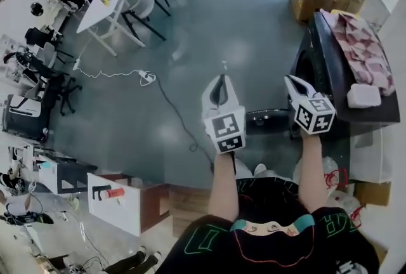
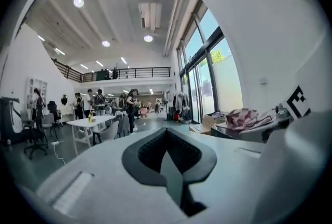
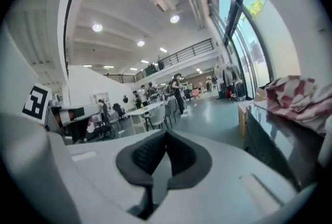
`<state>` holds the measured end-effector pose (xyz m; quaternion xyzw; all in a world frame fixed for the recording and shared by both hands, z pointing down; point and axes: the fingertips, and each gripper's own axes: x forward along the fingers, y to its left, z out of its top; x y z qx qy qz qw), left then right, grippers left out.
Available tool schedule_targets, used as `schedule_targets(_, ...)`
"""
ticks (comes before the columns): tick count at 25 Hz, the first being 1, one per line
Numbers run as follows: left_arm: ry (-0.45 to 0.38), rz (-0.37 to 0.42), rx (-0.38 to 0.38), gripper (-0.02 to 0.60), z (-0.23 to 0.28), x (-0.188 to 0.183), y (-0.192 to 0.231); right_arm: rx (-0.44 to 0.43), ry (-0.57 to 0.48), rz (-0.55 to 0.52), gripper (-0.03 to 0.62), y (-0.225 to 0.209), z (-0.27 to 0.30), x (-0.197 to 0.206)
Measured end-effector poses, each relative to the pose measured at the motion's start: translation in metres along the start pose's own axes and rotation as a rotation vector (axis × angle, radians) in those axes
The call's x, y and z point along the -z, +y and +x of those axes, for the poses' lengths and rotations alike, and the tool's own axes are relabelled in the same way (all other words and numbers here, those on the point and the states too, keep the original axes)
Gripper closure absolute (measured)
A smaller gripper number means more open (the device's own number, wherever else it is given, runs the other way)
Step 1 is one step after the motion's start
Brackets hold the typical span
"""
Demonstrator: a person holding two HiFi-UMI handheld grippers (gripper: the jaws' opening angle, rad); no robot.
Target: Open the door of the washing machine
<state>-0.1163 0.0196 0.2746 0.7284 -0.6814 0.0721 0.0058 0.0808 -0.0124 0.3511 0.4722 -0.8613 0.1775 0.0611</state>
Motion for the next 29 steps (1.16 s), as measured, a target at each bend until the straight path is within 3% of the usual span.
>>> schedule_targets(3,-0.051,-0.031,-0.029,0.571,-0.013,-0.015,-0.005,0.071,-0.076,-0.064,0.591,-0.009,-0.021,-0.033)
schedule_targets(6,-0.079,-0.087,-0.004,0.571,-0.019,-0.020,-0.012,0.100,-0.114,-0.113,0.591,-0.012,-0.037,-0.051)
schedule_targets(12,-0.108,-0.037,0.004,0.571,-0.018,-0.039,-0.017,0.107,-0.206,-0.172,0.591,0.000,-0.051,-0.083)
schedule_targets(20,-0.125,-0.030,0.086,0.571,-0.017,-0.046,-0.040,0.137,-0.252,-0.188,0.591,-0.002,-0.066,-0.086)
schedule_targets(29,-0.103,0.009,0.061,0.571,-0.011,-0.036,-0.046,0.153,-0.257,-0.212,0.591,-0.011,-0.070,-0.086)
